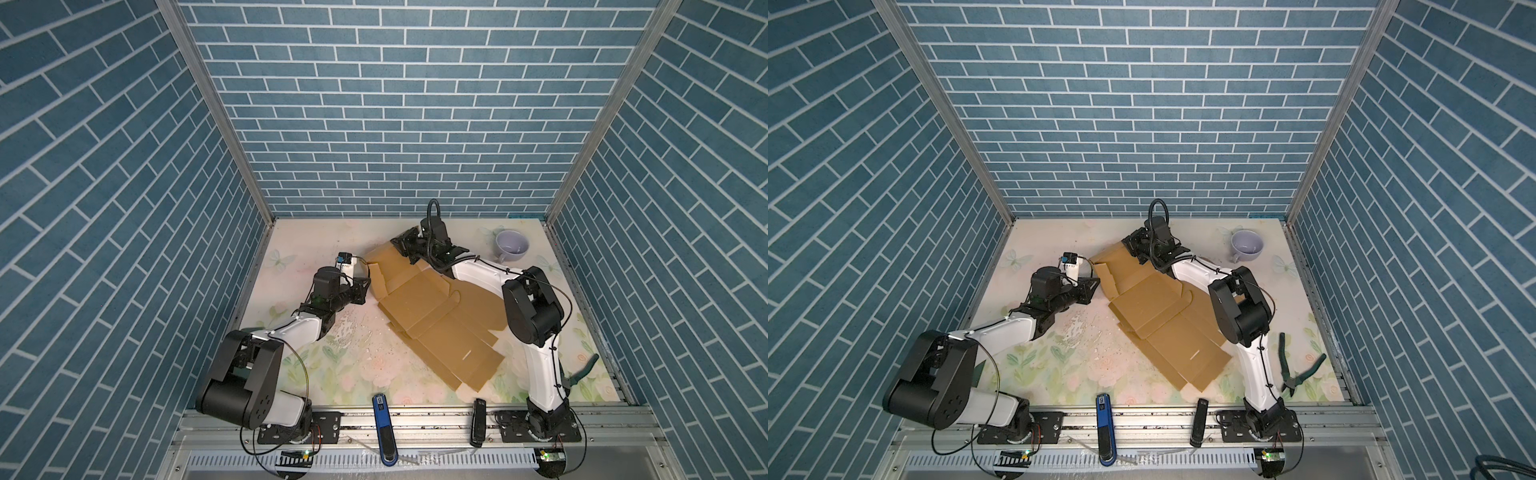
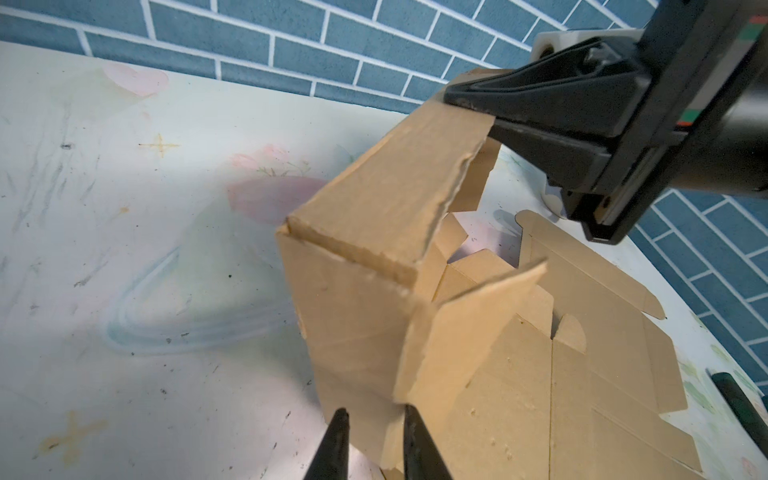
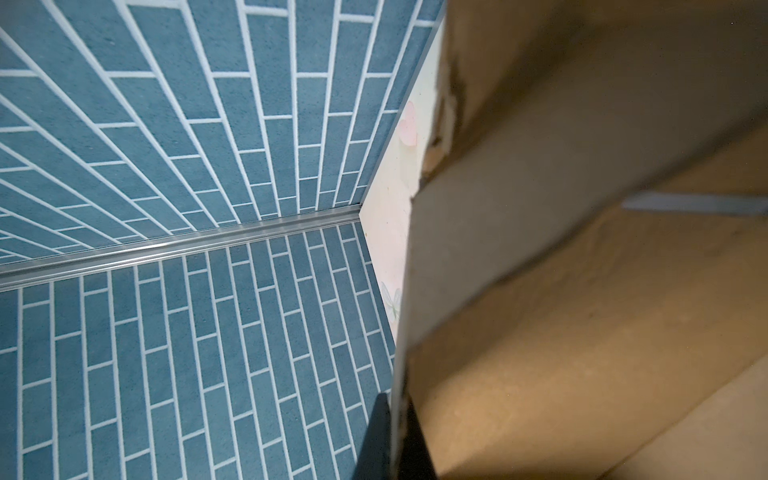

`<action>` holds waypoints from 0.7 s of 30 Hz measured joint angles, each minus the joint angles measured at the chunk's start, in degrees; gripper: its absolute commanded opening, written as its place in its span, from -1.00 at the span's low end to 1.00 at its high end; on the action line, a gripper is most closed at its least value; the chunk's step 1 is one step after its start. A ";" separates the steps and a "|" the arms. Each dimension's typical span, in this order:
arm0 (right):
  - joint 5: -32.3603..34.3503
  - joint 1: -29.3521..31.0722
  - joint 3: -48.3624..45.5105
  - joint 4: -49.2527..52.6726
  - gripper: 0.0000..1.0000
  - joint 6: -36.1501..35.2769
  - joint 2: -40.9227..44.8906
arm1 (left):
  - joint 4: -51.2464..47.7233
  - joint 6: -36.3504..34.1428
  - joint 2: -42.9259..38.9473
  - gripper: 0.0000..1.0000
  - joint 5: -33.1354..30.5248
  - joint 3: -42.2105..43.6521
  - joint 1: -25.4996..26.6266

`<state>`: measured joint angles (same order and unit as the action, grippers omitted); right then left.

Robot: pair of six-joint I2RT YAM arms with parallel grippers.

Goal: Fold the paper box

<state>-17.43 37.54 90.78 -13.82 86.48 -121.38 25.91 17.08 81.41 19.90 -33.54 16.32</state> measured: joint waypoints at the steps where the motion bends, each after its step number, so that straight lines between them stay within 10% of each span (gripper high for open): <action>1: 0.00 0.00 -0.39 -0.76 -1.00 0.00 0.00 | -0.09 0.00 -0.33 -0.50 -0.17 0.00 0.20; 21: -1.49 -0.35 -8.79 -13.70 -1.00 0.00 0.07 | -2.23 -0.20 1.55 -0.49 -4.52 -2.23 4.52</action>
<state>-18.92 37.19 82.00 -27.53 86.48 -121.32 23.68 16.88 82.96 15.38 -35.77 20.84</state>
